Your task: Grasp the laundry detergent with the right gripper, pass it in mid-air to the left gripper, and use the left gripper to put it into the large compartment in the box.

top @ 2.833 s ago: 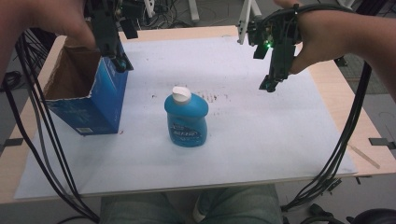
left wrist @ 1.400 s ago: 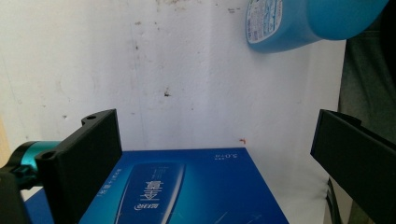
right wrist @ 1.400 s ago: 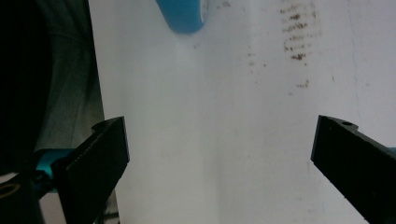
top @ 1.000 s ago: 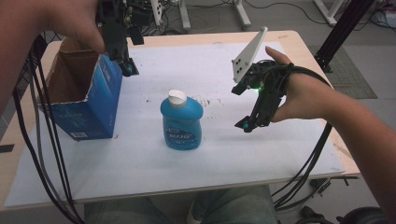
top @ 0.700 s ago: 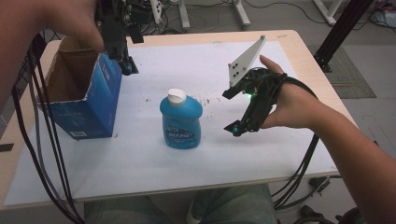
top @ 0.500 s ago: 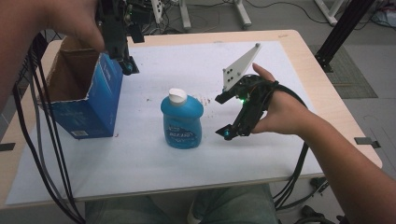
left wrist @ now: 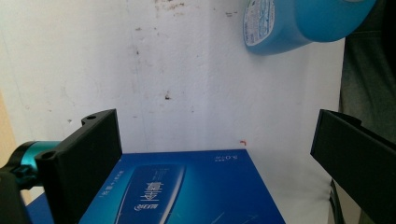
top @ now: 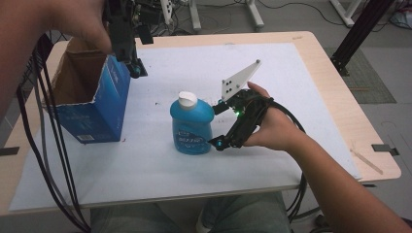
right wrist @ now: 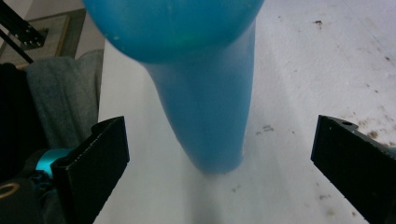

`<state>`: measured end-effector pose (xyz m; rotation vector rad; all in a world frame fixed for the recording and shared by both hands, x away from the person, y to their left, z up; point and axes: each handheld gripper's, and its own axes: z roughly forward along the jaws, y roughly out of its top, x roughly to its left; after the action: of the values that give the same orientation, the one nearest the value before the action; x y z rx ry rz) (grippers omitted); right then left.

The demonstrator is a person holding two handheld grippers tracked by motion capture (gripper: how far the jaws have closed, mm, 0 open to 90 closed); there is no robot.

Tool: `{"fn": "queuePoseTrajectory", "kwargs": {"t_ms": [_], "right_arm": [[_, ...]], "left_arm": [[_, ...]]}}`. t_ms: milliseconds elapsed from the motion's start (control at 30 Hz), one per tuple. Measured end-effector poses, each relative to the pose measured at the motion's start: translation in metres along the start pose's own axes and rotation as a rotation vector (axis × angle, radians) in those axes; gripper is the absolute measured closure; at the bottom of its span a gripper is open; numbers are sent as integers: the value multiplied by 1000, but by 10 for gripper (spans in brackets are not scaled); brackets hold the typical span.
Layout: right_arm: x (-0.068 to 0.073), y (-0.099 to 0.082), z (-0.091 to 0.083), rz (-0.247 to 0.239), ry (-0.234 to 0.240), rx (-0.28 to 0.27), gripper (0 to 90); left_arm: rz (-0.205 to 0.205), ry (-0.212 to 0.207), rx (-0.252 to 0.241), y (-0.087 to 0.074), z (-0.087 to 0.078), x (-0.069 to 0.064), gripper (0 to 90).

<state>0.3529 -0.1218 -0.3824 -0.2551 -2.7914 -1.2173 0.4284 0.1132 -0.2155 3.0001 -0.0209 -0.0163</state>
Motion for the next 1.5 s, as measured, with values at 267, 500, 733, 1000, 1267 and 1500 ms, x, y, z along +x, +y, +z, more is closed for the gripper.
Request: {"fn": "queuePoseTrajectory", "kwargs": {"t_ms": [267, 500, 733, 1000, 1267, 1500], "right_arm": [[-2, -1, 15, 6, 20, -31, 33], [-3, -2, 24, 12, 36, -88, 33], [-3, -3, 32, 27, 42, -129, 33], [-2, -2, 38, 29, 24, -175, 35], [-1, -4, 39, 16, 7, -200, 73], [-1, -5, 41, 8, 5, -201, 145]], "left_arm": [[0, 4, 2, -1, -1, 0, 18], [-5, 5, 1, -4, 0, -1, 18], [-3, 6, 1, -5, 0, -1, 18], [-9, 7, 1, -7, 1, -1, 18], [-9, 8, 5, -8, 2, -1, 18], [-9, 9, 5, -8, 3, -1, 18]]}}
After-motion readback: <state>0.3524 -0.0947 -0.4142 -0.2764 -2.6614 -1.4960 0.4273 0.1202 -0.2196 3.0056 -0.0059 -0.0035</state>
